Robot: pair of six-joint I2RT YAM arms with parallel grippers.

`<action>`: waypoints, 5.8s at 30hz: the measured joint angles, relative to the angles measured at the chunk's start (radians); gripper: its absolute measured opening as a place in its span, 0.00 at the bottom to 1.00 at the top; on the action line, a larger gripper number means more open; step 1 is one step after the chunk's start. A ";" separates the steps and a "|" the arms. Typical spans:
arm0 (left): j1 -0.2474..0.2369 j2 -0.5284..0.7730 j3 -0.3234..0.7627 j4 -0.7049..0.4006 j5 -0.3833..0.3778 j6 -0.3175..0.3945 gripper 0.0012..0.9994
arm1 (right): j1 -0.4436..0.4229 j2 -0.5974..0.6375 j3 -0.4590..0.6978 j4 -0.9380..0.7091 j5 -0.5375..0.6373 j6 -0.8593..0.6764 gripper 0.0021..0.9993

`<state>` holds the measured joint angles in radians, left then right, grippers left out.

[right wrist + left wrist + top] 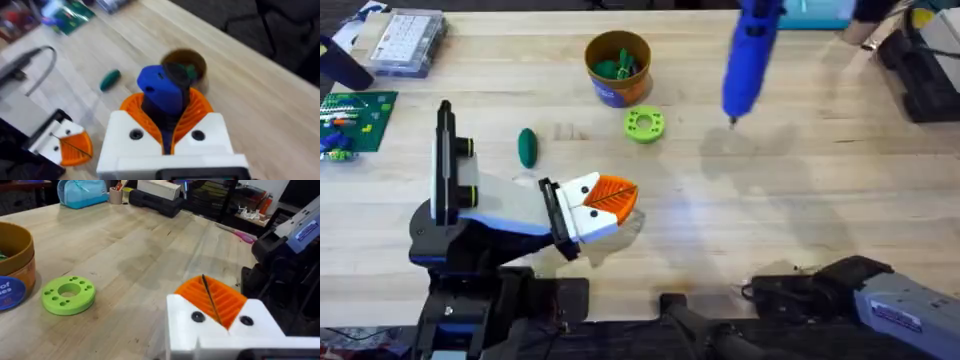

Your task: Pick up the gripper from the table and insert it into the empty holder that is missing its gripper. Then pick up a screw, insert it into the mounting hole, and use the screwdriver to tighten it. Finally, clean up the table by picking up the vegetable and placing it into the bucket.

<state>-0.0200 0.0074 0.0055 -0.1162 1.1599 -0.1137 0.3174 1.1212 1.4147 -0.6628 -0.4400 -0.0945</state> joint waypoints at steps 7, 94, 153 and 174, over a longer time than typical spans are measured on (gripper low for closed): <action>0.000 0.000 0.000 0.000 0.000 0.000 0.01 | 0.165 -0.008 0.000 0.126 0.007 0.067 0.05; 0.000 0.000 0.000 0.000 0.000 0.000 0.01 | 0.518 0.160 -0.216 0.694 -0.243 0.021 0.05; 0.000 0.000 0.000 0.000 0.003 -0.004 0.01 | 0.525 0.219 -0.216 0.700 -0.243 0.050 0.05; 0.003 -0.001 0.001 0.000 -0.008 -0.010 0.01 | 0.525 0.249 -0.226 0.933 -0.274 0.111 0.05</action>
<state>-0.0169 0.0063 0.0067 -0.1162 1.1522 -0.1235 0.8419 1.3698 1.1884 0.2704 -0.7145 0.0170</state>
